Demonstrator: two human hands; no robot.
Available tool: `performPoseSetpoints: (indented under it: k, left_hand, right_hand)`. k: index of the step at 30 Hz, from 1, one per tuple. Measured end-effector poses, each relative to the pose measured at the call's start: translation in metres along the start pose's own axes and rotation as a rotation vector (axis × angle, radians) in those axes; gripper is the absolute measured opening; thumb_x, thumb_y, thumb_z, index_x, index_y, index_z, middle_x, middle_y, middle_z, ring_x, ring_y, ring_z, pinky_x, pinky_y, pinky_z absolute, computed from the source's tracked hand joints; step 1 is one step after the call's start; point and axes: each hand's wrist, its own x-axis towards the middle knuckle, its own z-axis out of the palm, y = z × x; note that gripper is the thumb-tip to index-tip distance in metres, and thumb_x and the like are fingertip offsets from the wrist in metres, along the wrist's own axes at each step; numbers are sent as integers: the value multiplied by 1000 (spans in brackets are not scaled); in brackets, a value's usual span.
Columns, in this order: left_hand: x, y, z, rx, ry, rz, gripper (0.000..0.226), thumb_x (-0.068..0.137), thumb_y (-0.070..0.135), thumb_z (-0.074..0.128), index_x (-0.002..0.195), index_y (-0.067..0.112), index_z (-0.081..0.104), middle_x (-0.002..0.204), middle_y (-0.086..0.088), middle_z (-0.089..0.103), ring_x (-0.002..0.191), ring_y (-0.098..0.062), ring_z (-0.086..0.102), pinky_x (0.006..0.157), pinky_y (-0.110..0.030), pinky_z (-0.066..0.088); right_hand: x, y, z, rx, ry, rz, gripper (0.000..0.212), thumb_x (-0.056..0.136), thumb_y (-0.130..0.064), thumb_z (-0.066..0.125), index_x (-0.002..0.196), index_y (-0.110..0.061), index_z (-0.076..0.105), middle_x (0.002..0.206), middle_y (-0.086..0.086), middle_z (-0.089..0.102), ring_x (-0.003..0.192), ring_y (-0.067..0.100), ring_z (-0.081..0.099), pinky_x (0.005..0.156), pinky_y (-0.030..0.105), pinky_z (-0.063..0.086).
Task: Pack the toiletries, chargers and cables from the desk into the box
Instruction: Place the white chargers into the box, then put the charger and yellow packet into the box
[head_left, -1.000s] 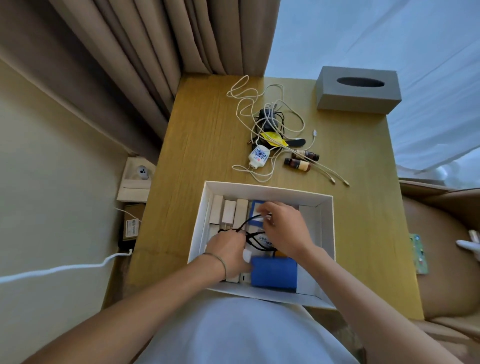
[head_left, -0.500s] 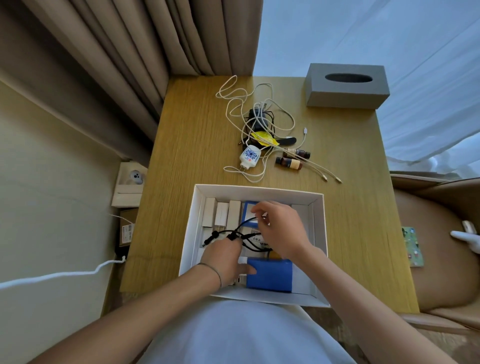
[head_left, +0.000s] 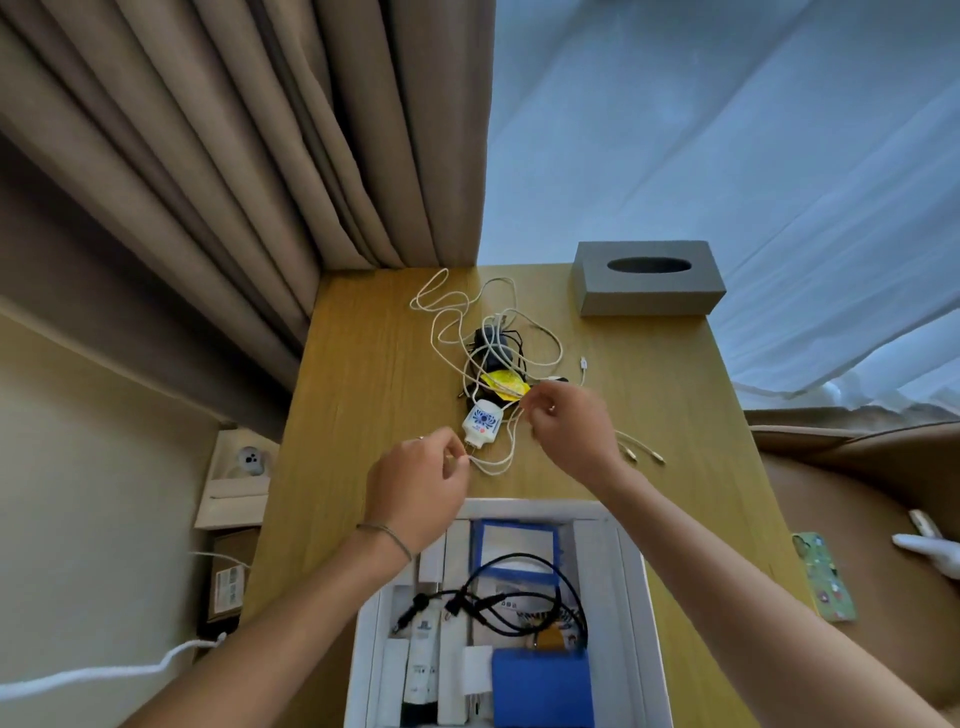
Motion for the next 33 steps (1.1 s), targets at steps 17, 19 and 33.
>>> performPoseSetpoints:
  k: [17, 19, 33]
  left_hand:
    - [65, -47, 51, -43, -190, -184, 12, 93, 24, 57, 89, 31, 66, 74, 11, 66, 68, -9, 64, 63, -33, 60]
    - [70, -49, 53, -58, -197, -194, 10, 93, 25, 58, 90, 31, 66, 76, 12, 66, 70, -8, 64, 65, -32, 60]
    - [112, -32, 94, -77, -200, -197, 48, 83, 43, 69, 125, 25, 54, 118, -1, 61, 93, -19, 59, 71, -33, 53]
  right_hand:
    - [124, 43, 62, -54, -113, 469, 24, 82, -24, 82, 92, -14, 63, 88, 3, 69, 83, 19, 65, 71, 37, 58]
    - [126, 42, 60, 110, -111, 505, 22, 81, -13, 82, 99, -13, 69, 96, 7, 73, 92, 22, 69, 86, 42, 59]
    - [35, -9, -13, 422, 244, 94, 4, 92, -15, 71, 89, -17, 69, 80, 1, 71, 71, 10, 67, 63, 21, 53]
